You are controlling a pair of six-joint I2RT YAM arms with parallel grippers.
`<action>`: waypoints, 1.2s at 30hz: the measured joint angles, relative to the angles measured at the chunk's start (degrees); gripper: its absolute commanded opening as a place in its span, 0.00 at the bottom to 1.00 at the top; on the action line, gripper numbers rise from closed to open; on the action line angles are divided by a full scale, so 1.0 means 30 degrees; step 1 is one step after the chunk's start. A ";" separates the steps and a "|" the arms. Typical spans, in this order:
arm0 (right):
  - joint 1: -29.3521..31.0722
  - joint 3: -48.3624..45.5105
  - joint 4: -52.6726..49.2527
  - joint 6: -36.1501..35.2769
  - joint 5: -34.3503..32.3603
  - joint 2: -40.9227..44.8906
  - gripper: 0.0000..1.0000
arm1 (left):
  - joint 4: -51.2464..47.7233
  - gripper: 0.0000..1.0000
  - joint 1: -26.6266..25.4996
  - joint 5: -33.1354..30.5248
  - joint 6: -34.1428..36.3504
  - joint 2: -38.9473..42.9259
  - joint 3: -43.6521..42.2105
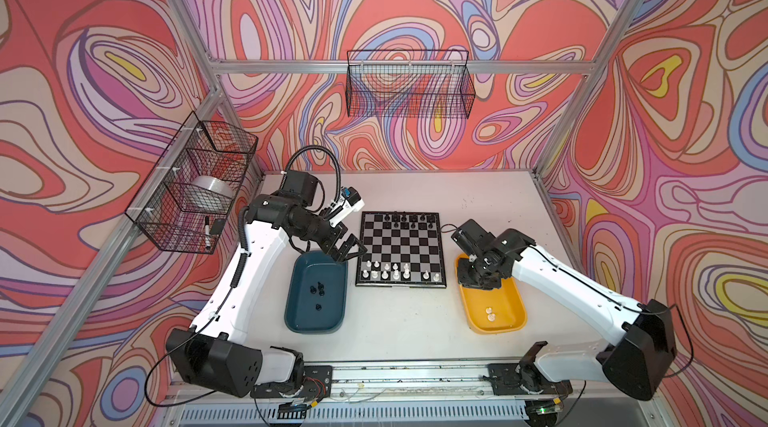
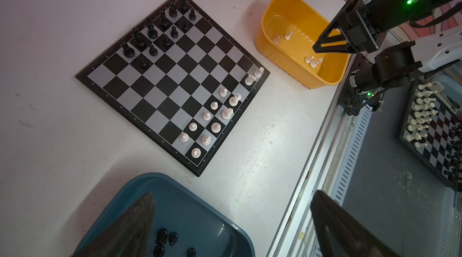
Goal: Set up the chess pieces on the board
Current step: 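Lower the right gripper onto a tray pawn while the left arm shifts toward the board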
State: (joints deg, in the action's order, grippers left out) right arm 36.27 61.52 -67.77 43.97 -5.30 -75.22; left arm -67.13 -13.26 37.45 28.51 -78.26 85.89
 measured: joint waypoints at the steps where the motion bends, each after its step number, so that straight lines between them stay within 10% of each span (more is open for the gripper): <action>1: -0.0029 -0.0510 -0.0284 0.0335 -0.0058 0.0321 0.31 | -0.0160 0.98 -0.0131 -0.0015 0.0153 -0.0073 0.0131; 36: -0.1610 -0.7504 0.1151 0.4881 -0.0240 0.4131 0.38 | -0.1763 0.98 -0.3570 0.0160 0.1559 -0.2091 0.1872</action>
State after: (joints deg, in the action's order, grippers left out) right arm 31.44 39.00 -64.31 58.61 -6.02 -62.83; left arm -72.42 -23.97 37.93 33.19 -84.53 91.50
